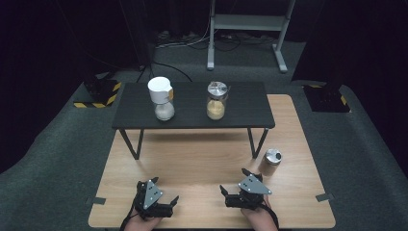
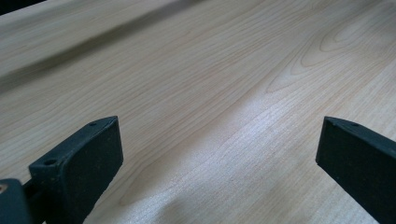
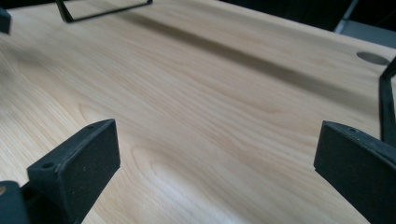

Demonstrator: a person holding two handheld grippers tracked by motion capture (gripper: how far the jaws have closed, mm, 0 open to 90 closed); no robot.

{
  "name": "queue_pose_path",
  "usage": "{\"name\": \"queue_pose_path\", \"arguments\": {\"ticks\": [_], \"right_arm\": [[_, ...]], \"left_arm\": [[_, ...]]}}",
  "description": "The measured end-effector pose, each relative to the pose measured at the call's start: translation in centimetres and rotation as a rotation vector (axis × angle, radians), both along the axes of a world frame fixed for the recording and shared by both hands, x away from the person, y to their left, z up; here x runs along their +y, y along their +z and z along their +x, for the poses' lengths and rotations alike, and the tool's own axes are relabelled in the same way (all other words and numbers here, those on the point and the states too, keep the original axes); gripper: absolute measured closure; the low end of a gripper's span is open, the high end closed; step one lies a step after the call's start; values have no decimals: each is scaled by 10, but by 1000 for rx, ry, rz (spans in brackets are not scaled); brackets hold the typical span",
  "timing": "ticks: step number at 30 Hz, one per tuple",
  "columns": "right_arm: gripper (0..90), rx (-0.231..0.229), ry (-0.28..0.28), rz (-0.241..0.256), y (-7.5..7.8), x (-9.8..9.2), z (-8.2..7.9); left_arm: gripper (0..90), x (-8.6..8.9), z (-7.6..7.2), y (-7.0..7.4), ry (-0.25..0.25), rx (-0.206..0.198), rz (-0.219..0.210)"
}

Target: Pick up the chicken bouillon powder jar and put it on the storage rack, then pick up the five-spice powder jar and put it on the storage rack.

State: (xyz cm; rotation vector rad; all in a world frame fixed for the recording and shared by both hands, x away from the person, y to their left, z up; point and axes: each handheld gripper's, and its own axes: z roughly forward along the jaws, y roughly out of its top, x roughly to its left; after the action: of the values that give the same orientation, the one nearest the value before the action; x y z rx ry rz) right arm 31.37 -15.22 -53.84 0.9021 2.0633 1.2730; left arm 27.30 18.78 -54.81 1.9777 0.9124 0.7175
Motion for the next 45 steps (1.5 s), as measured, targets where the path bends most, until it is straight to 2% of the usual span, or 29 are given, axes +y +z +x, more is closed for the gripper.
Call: {"name": "queue_pose_path", "arguments": {"ticks": [6,12,19,22,25,30,35,45], "right_arm": [[0,-1,-13,-48,-6,-3,-5],[0,-16,-18,-87,-7,-5,-8],[0,-14,-15,-83,-7,-6,-9],[0,-13,-21,-55,-7,-8,-9],[0,-34,-13,-56,-4,-9,-11],[0,-47,-12,-17,-1,-13,-12],[0,-53,-11,-5,0,-15,-15],[0,-82,-20,-13,5,-23,-15]], "left_arm": [[9,-3,-1,-1,-12,-12,30],[9,-3,-2,0,-17,-20,30],[9,-3,-1,0,-11,-12,27],[9,-4,-3,-1,-17,-22,35],[9,-5,-2,-1,-27,-19,42],[9,-3,-3,0,-37,-20,27],[9,-2,-2,0,-32,-20,13],[9,-2,-3,0,-35,-21,18]]}}
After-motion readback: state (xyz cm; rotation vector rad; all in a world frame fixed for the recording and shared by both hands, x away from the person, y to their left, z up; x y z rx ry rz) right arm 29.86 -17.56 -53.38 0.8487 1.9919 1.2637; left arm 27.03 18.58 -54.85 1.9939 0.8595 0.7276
